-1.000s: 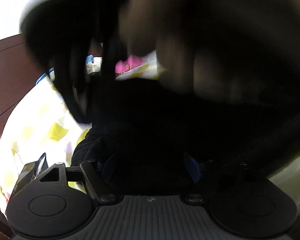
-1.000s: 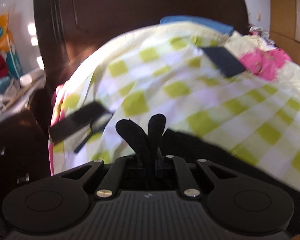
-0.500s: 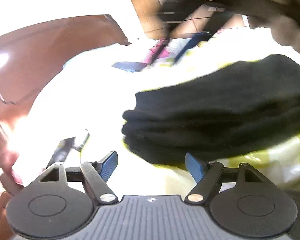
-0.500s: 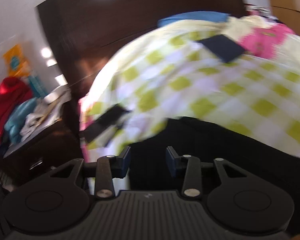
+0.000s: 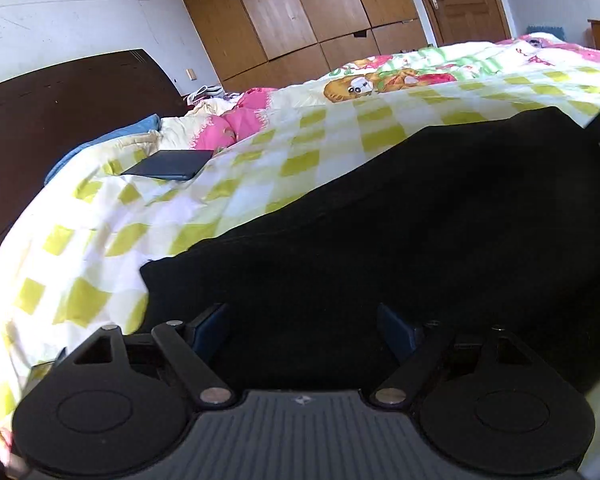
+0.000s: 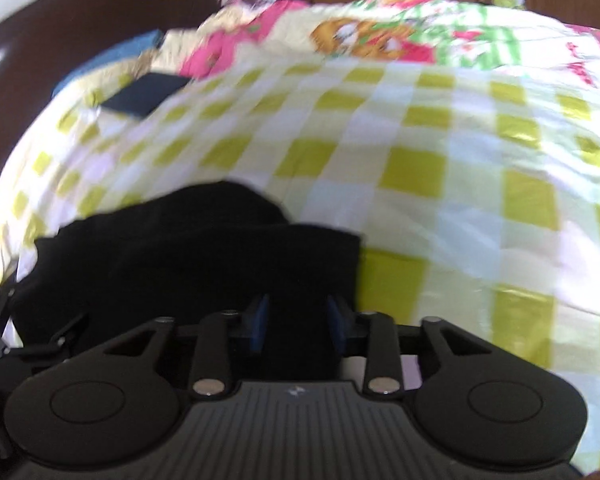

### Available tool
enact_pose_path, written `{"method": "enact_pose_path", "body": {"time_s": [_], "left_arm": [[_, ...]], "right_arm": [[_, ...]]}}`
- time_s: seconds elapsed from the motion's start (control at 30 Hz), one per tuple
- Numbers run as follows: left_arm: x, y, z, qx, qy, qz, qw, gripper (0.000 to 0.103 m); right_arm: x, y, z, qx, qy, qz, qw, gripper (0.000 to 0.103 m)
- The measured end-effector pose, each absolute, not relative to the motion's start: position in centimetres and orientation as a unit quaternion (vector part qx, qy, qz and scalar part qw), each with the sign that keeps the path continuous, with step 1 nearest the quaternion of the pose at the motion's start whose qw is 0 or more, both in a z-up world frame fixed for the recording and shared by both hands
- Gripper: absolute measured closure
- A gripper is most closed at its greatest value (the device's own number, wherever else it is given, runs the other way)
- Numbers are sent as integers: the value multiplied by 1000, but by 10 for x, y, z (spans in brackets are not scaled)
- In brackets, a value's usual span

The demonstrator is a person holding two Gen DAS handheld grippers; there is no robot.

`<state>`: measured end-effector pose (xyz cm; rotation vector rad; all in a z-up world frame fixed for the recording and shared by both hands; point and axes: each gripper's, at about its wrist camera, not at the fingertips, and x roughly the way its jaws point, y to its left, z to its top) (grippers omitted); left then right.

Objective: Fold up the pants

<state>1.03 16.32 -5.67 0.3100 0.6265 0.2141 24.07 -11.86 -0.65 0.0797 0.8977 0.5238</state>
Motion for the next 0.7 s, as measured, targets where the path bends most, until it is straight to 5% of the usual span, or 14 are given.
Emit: {"method": "enact_pose_path", "body": {"time_s": [0.27, 0.5, 0.7], "left_arm": [[40, 170, -48, 214, 314, 127, 916, 9], [47, 158, -41, 249, 316, 121, 907, 9], [45, 154, -29, 209, 315, 116, 919, 9]], "right_arm": [[258, -162, -44, 222, 478, 300, 795, 52], [253, -193, -52, 261, 504, 329, 754, 52], [263, -166, -62, 278, 502, 364, 734, 42]]}}
